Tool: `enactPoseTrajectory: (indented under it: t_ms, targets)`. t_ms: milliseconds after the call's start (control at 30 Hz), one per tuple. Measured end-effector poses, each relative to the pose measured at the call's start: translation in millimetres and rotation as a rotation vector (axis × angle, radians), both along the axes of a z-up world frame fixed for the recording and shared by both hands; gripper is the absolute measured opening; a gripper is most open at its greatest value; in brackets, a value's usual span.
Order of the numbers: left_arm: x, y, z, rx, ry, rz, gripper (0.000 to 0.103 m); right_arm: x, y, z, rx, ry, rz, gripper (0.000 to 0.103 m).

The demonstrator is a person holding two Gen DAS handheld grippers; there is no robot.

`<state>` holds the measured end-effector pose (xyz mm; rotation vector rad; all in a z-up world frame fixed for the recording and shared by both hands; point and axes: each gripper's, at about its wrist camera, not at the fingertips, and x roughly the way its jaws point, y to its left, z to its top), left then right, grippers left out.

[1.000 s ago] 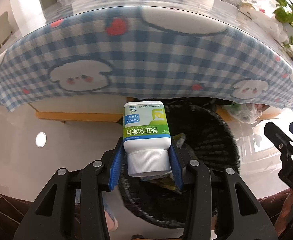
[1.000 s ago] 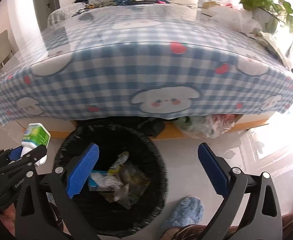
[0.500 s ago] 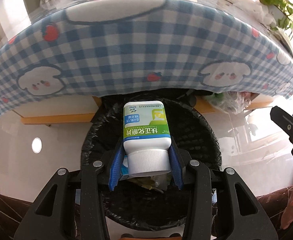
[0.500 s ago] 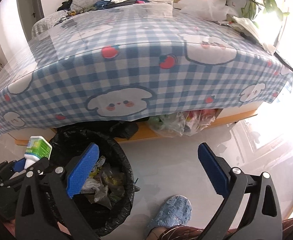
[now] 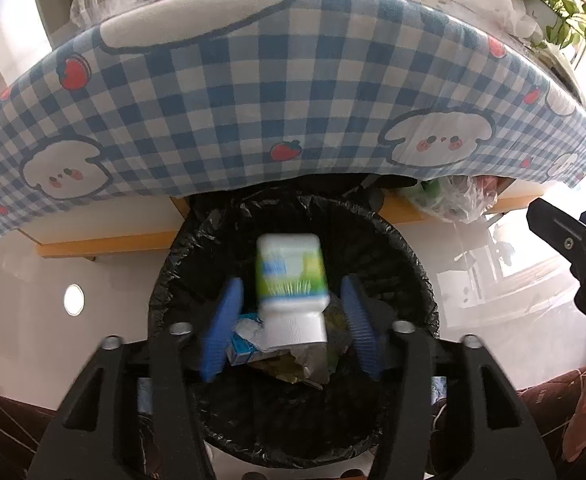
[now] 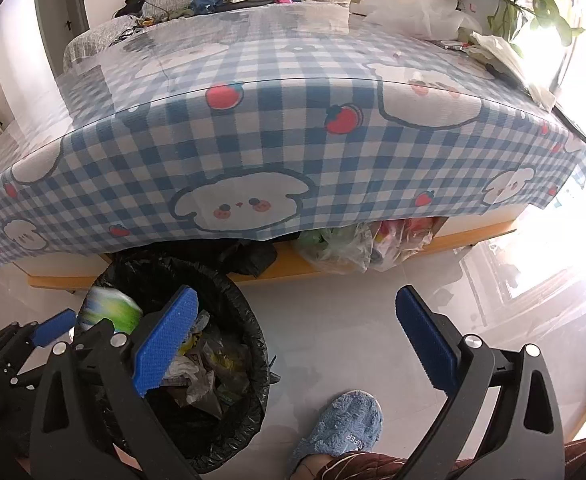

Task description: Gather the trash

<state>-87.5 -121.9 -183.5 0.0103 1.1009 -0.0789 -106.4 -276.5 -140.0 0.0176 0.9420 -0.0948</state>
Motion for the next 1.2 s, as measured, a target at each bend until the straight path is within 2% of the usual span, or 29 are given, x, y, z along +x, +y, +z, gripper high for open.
enactPoseTrajectory:
  t_ms: [33,100,167,267,400,667,767,900,1200]
  targets:
    - [-0.5,1.4,1.9,-0.003,-0.004,-0.003,0.062,0.3,0.6,0.2,0.0,0.0,0.002,0.095]
    - [-1.0,6.0,6.0,0.002,-0.009,-0.003,0.076,1.3,4.1,1.4,0.002,-0.001,0.01,0.095]
    - [-3.0,12.9,12.2,0.003,-0.027,0.007,0.08,1.8,9.2,3.7,0.006,-0.005,0.02,0.095]
    - [-5.7,28.6,27.0,-0.012,-0.048,0.03,0.091,1.2,21.5,11.3,0.013,-0.015,0.05,0.095]
    - [-16.7,53.2,56.4,-0.019,-0.1,0.058,0.097,-3.6,37.4,26.8,0.01,-0.036,0.089,0.095]
    - [-49.2,88.5,115.5,-0.061,-0.183,0.098,0.097,-32.0,60.7,76.9,0.031,-0.105,0.159,0.095]
    - [-62.4,94.7,126.8,-0.063,-0.191,0.1,0.097,-44.7,65.2,91.8,0.043,-0.124,0.169,0.095]
    - [-79.4,99.8,138.8,-0.052,-0.212,0.089,0.097,-61.5,69.1,96.6,0.057,-0.11,0.185,0.095]
    - [-94.2,102.4,139.4,-0.057,-0.196,0.083,0.097,-89.7,80.0,101.5,0.028,-0.133,0.206,0.095]
